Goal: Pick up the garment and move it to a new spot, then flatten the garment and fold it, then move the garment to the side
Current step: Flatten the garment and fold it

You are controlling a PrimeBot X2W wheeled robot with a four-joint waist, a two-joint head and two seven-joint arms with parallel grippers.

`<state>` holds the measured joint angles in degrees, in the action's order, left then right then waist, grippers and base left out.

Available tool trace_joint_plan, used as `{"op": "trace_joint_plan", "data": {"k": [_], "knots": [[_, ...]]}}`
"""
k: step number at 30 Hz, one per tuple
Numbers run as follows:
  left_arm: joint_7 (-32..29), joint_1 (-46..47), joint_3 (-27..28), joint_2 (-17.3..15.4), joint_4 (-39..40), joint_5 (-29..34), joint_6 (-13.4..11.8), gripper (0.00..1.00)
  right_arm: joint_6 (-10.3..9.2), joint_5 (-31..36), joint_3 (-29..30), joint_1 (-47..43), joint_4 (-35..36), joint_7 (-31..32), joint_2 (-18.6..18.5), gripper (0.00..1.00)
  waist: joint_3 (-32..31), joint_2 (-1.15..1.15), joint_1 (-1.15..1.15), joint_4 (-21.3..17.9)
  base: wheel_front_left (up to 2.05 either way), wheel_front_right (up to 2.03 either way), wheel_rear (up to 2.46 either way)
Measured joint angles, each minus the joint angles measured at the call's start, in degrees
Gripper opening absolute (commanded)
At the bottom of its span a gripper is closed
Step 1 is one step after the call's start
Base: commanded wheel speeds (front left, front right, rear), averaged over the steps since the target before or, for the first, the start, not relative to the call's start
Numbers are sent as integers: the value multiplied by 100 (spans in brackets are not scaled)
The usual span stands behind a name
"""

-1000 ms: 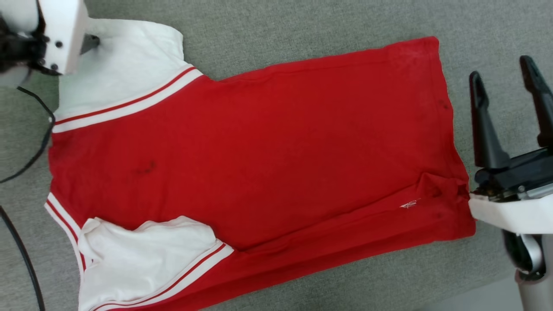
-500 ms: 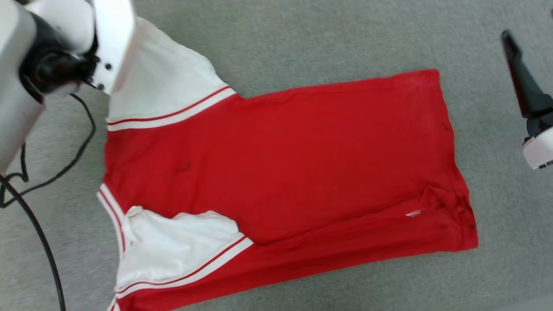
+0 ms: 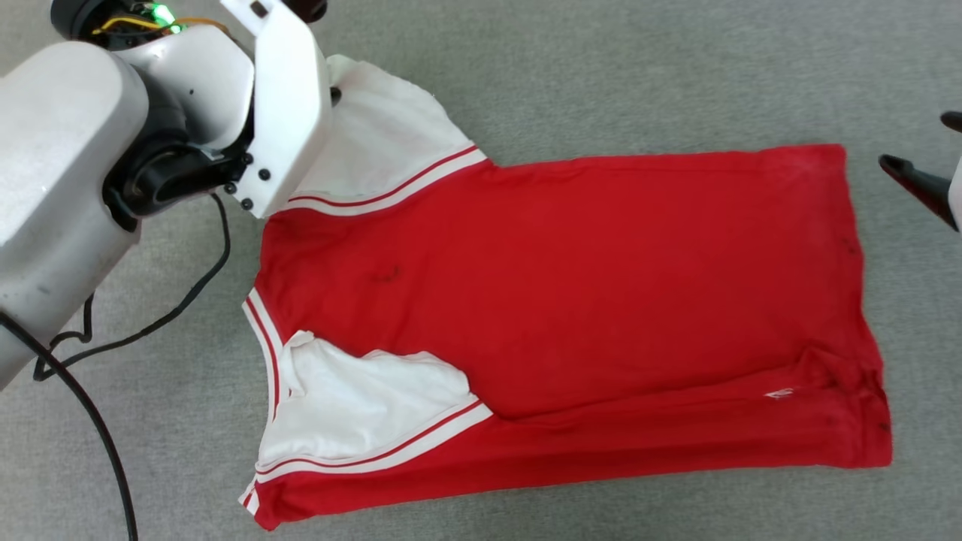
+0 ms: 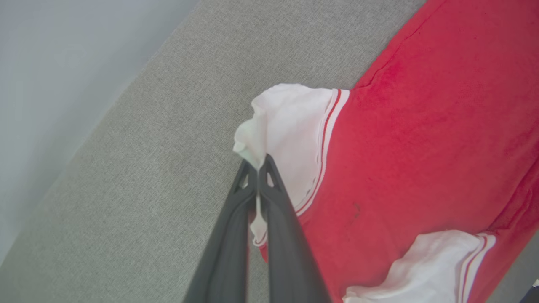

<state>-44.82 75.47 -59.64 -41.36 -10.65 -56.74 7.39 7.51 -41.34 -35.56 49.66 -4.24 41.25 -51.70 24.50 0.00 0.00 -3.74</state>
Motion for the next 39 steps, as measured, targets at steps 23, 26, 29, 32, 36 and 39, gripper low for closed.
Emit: {"op": "trace_joint_plan", "data": {"k": [23,26,29,32,36,39], "knots": [[232,243,-20,224,281,144,0,0,-1,-964,-724,1017,-1863,1312,564,6,828,0,-1,571,0,0,0],[285,235,-53,235,198,116,0,0,-1,-975,-780,1020,-1956,1032,614,0,765,0,0,546,0,0,0],[445,153,-26,230,112,41,0,0,-2,-981,-880,1011,-2034,731,704,0,605,0,0,515,0,0,0],[599,-3,11,215,56,-55,0,0,-2,-1024,-1032,948,-2014,461,706,0,359,0,0,485,0,0,0],[703,-263,3,76,109,-151,-1,0,-1,-1250,-1143,788,-1887,77,582,0,-34,0,0,450,0,0,0],[800,-511,-9,-56,286,-214,-47,0,-1,-1379,-1299,582,-1680,-205,439,0,-327,0,0,423,0,0,0]]}}
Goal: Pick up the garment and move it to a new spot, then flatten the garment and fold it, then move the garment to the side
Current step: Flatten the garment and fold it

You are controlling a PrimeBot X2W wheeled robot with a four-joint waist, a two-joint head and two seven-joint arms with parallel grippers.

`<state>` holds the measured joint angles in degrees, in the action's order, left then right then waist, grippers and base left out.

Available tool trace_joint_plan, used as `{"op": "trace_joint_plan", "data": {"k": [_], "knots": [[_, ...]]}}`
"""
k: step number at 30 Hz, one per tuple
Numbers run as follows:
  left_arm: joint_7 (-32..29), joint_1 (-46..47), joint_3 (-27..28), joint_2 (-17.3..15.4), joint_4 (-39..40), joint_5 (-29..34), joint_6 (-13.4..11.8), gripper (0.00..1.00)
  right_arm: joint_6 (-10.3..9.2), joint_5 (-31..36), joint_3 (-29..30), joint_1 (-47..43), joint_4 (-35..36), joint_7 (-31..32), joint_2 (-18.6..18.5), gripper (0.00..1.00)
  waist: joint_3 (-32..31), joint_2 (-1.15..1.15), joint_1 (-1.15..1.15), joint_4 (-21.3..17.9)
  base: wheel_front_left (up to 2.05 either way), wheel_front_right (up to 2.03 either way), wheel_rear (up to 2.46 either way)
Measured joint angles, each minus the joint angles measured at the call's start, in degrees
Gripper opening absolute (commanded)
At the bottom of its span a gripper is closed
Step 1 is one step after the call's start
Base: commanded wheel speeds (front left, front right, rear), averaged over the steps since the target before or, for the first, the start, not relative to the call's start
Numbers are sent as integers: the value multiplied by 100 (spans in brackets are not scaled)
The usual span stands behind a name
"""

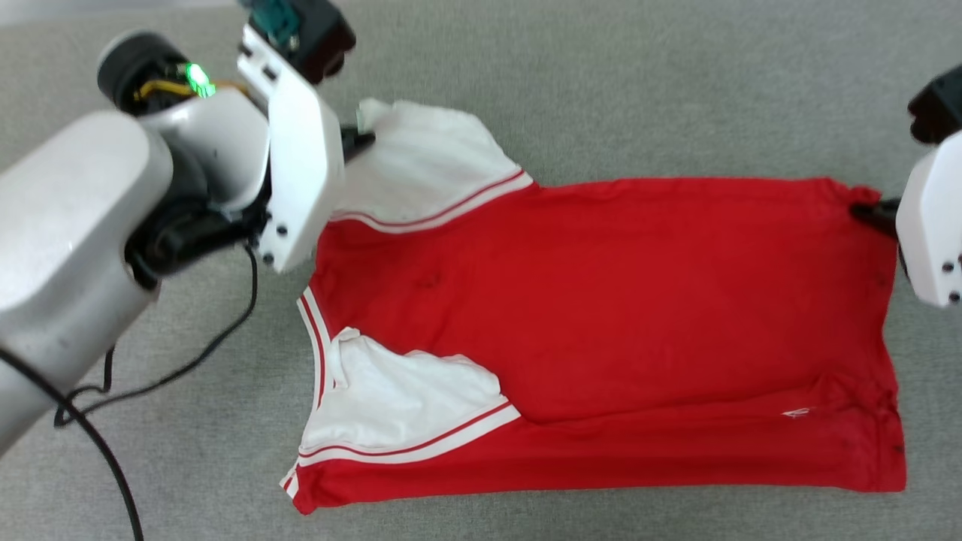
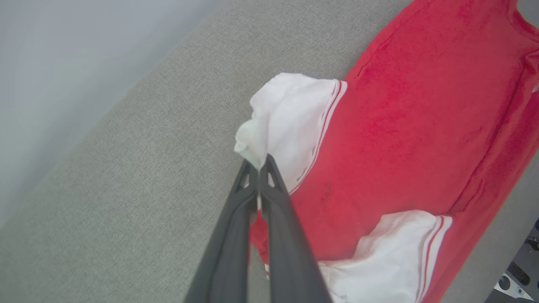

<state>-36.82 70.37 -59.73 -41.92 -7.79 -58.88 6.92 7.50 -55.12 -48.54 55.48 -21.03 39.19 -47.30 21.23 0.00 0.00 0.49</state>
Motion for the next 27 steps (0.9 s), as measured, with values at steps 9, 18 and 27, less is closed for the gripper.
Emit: {"op": "trace_joint_plan", "data": {"k": [9,18,27], "knots": [[403,-1153,-172,-617,848,-134,-371,0,1,-305,-354,-813,522,-772,-491,0,-693,0,0,-77,0,0,0],[813,-2427,-503,-1226,1590,-246,-869,0,0,-495,-563,-1725,851,-1259,-828,0,-1051,0,0,-108,0,0,0],[1109,-3269,-789,-1382,1599,-438,-1200,0,0,-435,-735,-2338,623,-1454,-598,0,-995,0,-1,-122,0,0,0]]}}
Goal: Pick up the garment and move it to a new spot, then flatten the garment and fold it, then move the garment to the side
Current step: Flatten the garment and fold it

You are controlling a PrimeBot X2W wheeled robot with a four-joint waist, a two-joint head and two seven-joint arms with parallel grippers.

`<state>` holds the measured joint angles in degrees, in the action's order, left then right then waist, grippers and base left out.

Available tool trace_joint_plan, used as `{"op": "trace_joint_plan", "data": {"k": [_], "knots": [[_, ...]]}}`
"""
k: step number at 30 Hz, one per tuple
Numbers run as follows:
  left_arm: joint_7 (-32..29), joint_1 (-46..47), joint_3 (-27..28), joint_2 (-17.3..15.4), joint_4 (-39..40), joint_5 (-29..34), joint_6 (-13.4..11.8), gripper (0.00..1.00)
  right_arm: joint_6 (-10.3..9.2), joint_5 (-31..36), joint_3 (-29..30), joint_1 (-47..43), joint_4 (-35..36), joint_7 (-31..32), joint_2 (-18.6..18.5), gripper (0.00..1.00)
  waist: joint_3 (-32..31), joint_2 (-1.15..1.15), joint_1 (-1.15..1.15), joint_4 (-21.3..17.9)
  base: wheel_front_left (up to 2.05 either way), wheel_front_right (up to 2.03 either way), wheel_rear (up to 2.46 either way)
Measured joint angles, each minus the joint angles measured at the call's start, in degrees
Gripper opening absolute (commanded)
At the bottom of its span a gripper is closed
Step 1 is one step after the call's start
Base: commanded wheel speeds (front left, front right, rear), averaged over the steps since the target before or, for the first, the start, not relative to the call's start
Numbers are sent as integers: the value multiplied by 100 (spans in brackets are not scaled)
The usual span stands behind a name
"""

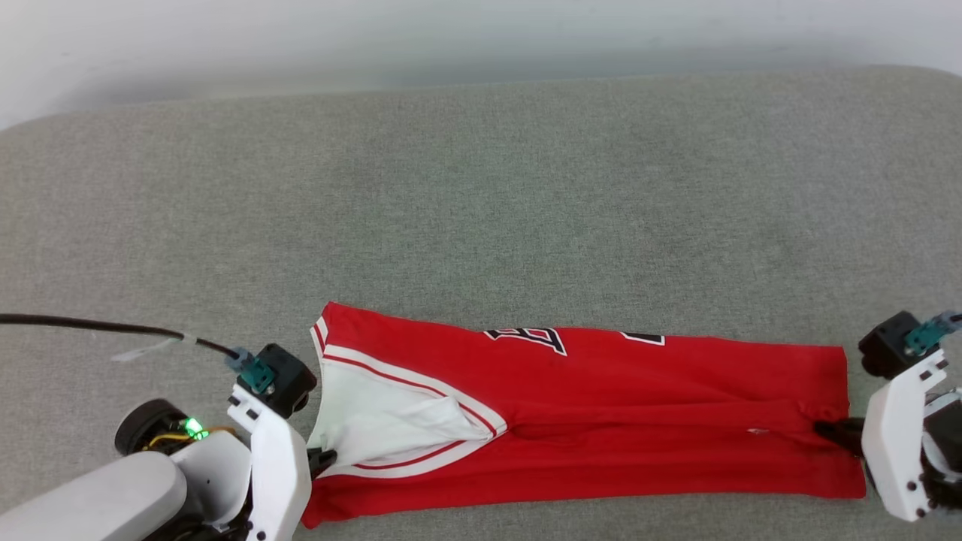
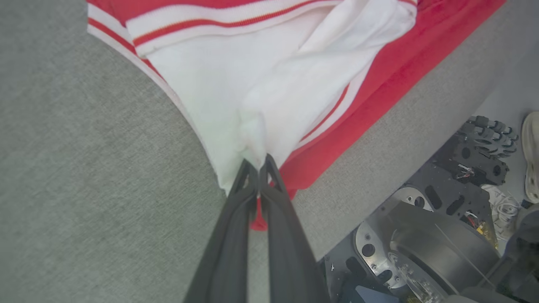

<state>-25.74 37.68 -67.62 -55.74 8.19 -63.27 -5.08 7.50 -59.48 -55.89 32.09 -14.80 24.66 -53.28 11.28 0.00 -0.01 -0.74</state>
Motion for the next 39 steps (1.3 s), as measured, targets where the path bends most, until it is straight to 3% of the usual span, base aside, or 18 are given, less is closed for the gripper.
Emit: {"op": "trace_joint_plan", "data": {"k": [3,4,5,6,7,10,11,16,24,33,39], "knots": [[138,-125,3,73,-166,-104,-4,0,0,16,-4,-76,-241,-31,204,0,52,0,0,-21,0,0,0],[187,-146,0,113,-222,-105,-1,17,1,16,22,-77,-308,-63,264,0,57,0,0,-26,0,0,0],[246,-187,3,157,-264,-124,2,85,1,14,60,-77,-385,-91,322,12,58,0,0,-33,0,0,0],[299,-234,2,200,-292,-154,2,100,1,11,94,-79,-443,-125,371,51,53,0,0,-39,0,0,0],[372,-260,4,229,-313,-152,2,100,1,4,130,-80,-480,-146,407,100,41,0,0,-44,0,0,0],[681,-274,140,202,-322,-91,-56,100,0,76,194,-70,-401,-316,422,100,-36,0,0,-64,0,0,0],[1251,-344,407,156,-280,-132,-169,100,0,92,399,-42,-258,-572,393,100,-136,0,0,-96,0,0,0],[2210,-595,745,44,-232,-9,-522,100,0,-9,976,-56,-118,-1078,309,100,-255,0,0,-152,0,0,0],[3824,-929,1260,277,-515,578,-1616,100,0,-135,1772,-647,-297,-1408,318,100,-216,0,0,-112,0,0,0],[4064,-1449,2170,1024,-480,1670,-2582,100,0,-456,2216,-1347,-699,-1150,639,100,-104,0,0,2,0,0,0],[4065,-2148,3026,1656,-259,2618,-2826,100,0,-933,2342,-1596,-864,-837,1028,100,-18,0,1,103,0,0,0]]}}
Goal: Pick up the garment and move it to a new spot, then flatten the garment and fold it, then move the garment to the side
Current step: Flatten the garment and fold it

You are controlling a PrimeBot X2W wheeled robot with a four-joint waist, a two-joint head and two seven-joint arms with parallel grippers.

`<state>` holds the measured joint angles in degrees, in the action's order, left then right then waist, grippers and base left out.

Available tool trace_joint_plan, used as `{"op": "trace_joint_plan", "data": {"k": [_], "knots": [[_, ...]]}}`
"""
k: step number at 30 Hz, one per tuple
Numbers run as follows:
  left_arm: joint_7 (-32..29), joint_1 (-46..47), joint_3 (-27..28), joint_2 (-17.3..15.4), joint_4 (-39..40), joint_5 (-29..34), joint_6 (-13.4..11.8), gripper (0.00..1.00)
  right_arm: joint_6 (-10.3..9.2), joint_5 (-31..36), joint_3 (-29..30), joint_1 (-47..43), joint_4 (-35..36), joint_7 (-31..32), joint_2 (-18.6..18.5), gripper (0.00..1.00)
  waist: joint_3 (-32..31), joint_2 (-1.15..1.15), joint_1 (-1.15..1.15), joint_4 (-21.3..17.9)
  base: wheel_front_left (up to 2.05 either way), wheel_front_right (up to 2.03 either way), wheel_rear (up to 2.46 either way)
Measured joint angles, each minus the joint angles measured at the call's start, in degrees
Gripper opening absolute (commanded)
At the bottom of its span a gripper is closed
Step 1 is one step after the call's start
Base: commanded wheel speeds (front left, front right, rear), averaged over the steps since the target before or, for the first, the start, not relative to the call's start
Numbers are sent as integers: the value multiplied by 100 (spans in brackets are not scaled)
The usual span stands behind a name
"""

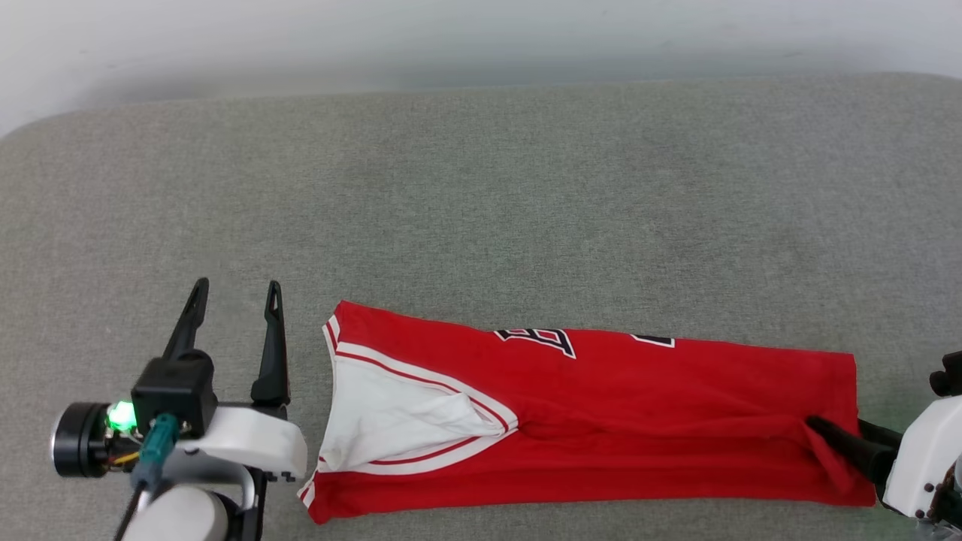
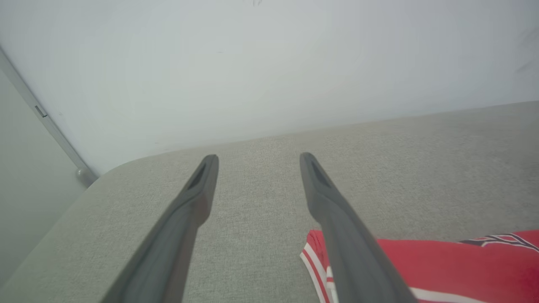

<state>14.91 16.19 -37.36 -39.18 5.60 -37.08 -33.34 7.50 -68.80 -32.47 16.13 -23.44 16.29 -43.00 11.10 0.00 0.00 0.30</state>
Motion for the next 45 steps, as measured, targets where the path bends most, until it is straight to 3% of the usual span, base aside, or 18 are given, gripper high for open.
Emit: {"op": "trace_joint_plan", "data": {"k": [5,13,14,15,16,25,30,32,35,45], "knots": [[0,-532,552,538,40,671,68,100,-1,-238,-11,-41,54,254,144,100,45,0,0,84,0,0,0],[0,-1150,1270,1490,-85,1596,455,100,-2,-281,-101,-36,15,374,266,100,36,0,0,162,0,0,0],[0,-1221,1363,1608,-103,1717,490,100,-3,-280,-107,-33,7,374,281,75,27,0,-1,166,0,0,0],[0,-1282,1454,1717,-120,1817,530,100,-4,-266,-112,-28,-2,367,292,13,18,0,0,167,0,0,0],[0,-1345,1574,1816,-126,1942,555,100,-11,-244,-122,-21,-13,350,302,0,6,0,0,167,0,0,0],[7,-1900,2151,2421,-198,2777,868,100,1,-129,-170,13,-36,344,229,0,-195,0,0,132,0,0,0],[8,-2128,2338,2614,-230,3012,1048,100,1,-119,-29,30,-36,447,-220,0,-376,0,0,100,0,0,0],[8,-2285,2449,2760,-227,3145,1168,100,1,60,68,31,-235,648,-657,0,-498,0,0,88,0,0,0],[8,-2346,2491,2861,-234,3193,1270,100,0,143,133,33,-365,853,-868,0,-561,0,0,84,0,0,0],[8,-2479,2647,3016,-298,3370,1557,100,-1,-155,281,62,810,1572,-734,0,-678,0,0,111,0,0,0]]}}
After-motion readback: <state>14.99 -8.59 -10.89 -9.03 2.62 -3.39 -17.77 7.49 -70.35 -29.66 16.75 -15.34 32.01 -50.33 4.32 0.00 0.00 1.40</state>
